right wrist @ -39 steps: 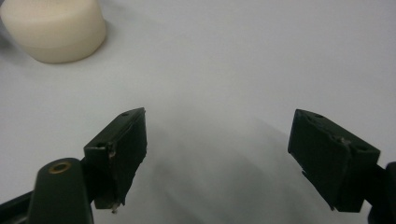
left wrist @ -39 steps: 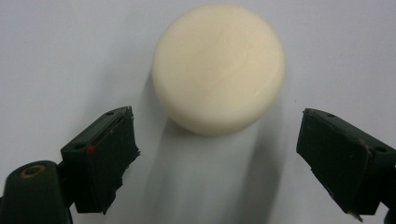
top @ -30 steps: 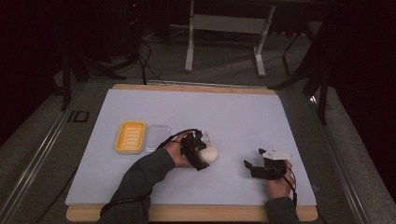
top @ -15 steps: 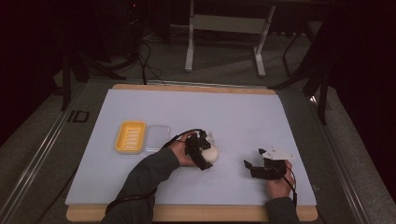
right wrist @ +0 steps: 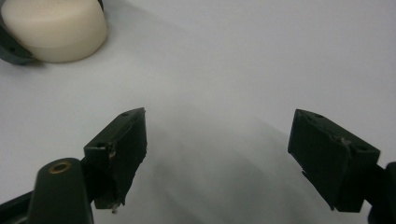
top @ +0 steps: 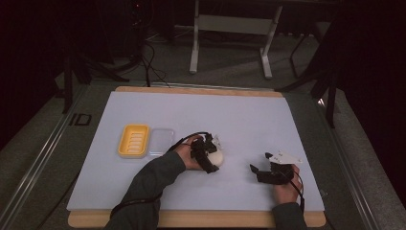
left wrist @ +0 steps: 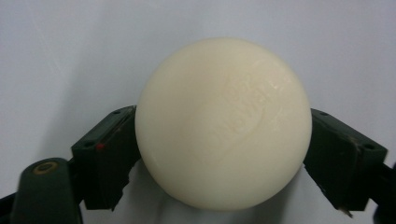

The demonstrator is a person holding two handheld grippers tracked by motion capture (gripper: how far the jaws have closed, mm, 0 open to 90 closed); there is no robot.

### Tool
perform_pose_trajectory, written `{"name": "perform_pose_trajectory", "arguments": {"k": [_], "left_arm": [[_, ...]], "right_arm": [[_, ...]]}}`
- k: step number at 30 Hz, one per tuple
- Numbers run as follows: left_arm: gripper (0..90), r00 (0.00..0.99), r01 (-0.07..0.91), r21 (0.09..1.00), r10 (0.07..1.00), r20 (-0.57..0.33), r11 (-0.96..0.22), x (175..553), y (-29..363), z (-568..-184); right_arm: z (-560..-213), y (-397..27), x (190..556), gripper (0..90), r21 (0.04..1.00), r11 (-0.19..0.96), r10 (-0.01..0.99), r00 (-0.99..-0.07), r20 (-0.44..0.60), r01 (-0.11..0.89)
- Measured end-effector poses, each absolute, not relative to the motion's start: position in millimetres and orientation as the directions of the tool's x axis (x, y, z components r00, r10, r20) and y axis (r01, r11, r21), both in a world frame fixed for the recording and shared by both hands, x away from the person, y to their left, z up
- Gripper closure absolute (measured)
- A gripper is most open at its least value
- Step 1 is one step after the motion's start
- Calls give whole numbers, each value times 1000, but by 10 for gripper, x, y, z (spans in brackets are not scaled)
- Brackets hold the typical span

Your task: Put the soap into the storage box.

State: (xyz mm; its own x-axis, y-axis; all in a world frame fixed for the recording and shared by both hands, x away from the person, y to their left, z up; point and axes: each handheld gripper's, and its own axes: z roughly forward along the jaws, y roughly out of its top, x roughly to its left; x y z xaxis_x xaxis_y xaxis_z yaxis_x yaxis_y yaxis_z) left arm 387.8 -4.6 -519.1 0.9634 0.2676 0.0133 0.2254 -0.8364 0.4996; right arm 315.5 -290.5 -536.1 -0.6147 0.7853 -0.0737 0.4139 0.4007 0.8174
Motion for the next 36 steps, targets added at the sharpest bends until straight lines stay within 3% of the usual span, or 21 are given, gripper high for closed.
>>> {"name": "perform_pose_trajectory", "arguments": {"k": [5,23,36], "left_arm": [[237,965,222,498,261,9,-838,3892,-46,-5171],[246,968,213,475,250,15,-854,3855,-37,-5147],[246,965,227,432,263,23,-873,3786,225,-5114]], "right_arm": [[-5361,-2905,3155,191,818,400,786,-614,-73,414],[-5361,-2908,3153,191,820,397,786,-614,-71,413],[-5361,-2908,3152,191,820,397,786,-614,-73,412]]}}
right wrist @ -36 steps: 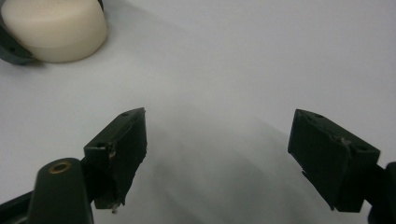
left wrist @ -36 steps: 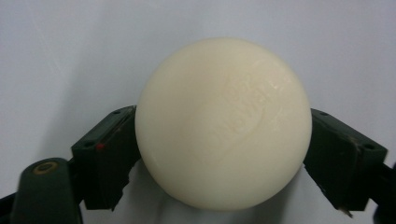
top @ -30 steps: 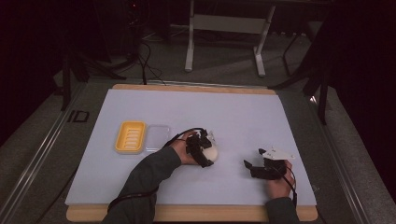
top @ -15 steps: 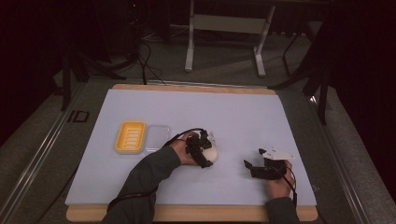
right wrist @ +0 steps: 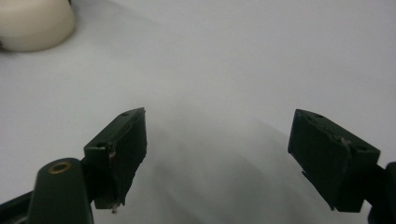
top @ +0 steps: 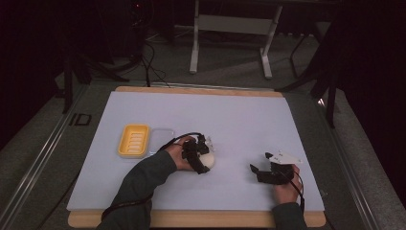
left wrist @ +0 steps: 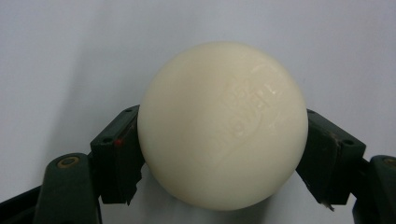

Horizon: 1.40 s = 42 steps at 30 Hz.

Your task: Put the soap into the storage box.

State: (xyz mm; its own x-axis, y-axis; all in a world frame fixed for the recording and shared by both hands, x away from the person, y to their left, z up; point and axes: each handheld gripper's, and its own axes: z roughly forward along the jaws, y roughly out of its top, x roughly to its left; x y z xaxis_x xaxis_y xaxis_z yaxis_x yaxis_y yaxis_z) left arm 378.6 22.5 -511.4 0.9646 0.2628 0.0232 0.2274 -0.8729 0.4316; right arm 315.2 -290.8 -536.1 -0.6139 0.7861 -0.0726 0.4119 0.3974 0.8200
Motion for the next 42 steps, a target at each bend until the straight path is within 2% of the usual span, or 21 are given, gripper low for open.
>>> {"name": "perform_pose_trajectory", "arguments": {"k": [15,21,34,42], "left_arm": [[245,947,289,392,321,15,-873,3765,628,-5094],[241,952,291,351,305,-15,-890,3818,606,-5078],[212,970,232,208,243,26,-950,3830,423,-5045],[204,975,210,156,219,38,-965,3841,338,-5032]], "right_arm": [[-5360,-2907,3150,191,820,400,786,-613,-77,410],[-5361,-2906,3150,192,819,401,785,-615,-76,410],[-5362,-2905,3152,191,819,401,785,-615,-76,411],[-5361,-2904,3152,191,818,402,784,-616,-76,412]]}}
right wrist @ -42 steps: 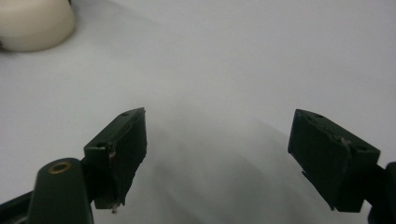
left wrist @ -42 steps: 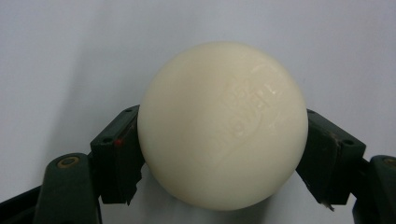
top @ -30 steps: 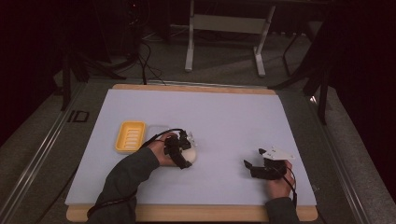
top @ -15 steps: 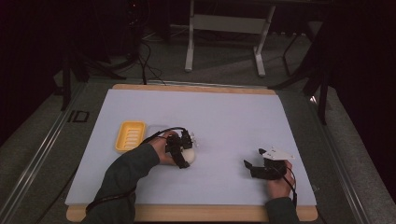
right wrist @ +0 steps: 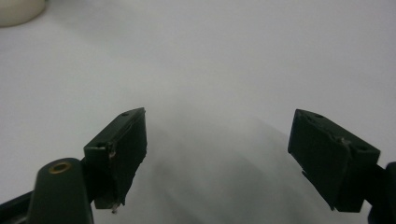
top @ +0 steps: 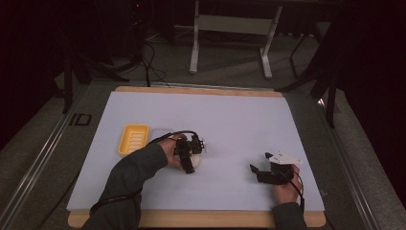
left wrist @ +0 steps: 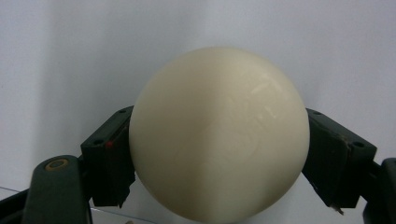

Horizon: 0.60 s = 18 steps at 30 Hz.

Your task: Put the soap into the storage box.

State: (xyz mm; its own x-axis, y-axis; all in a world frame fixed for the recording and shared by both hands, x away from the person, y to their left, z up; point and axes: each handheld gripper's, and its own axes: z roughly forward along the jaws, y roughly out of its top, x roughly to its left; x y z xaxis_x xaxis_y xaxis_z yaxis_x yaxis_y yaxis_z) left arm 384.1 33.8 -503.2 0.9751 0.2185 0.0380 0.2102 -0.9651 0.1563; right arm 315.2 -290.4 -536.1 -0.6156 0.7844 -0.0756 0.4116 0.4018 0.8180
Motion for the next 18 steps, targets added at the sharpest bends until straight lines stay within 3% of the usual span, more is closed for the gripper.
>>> {"name": "perform_pose_trajectory", "arguments": {"k": [18], "left_arm": [[241,979,202,101,205,17,-974,3888,262,-5022]], "right_arm": [[-5362,-2899,3152,191,816,405,785,-615,-78,413]]}}
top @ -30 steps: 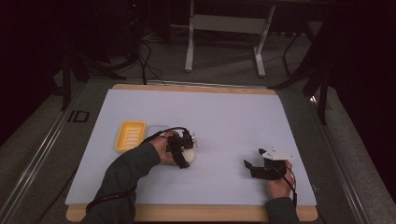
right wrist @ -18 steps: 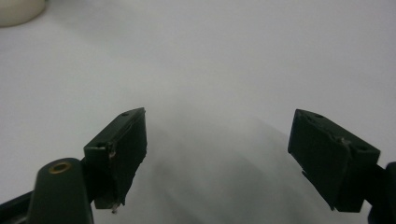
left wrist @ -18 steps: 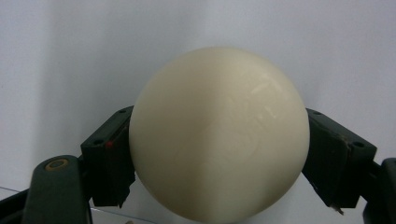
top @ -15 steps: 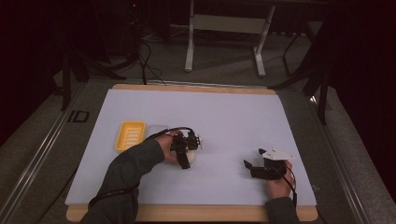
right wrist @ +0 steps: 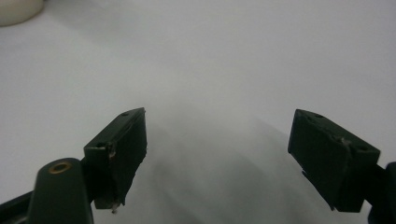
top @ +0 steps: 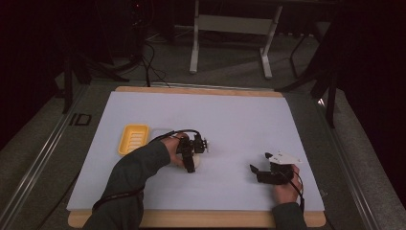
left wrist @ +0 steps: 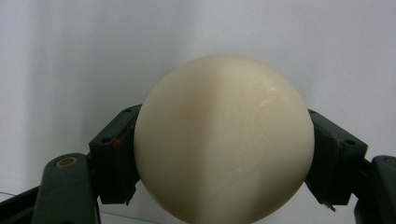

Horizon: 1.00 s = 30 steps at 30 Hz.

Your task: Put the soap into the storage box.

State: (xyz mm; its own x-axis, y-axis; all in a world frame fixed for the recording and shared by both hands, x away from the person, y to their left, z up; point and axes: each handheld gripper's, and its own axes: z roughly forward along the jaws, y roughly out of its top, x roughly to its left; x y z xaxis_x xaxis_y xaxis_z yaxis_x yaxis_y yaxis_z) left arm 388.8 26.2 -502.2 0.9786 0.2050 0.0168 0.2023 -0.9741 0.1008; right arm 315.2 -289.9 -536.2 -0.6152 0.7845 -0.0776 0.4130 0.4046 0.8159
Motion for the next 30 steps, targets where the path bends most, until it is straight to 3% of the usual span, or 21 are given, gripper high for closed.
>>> {"name": "perform_pose_trajectory", "arguments": {"k": [30], "left_arm": [[246,982,182,91,186,40,-979,3940,297,-4854]], "right_arm": [[-5361,-2903,3151,191,817,404,784,-616,-77,411]]}}
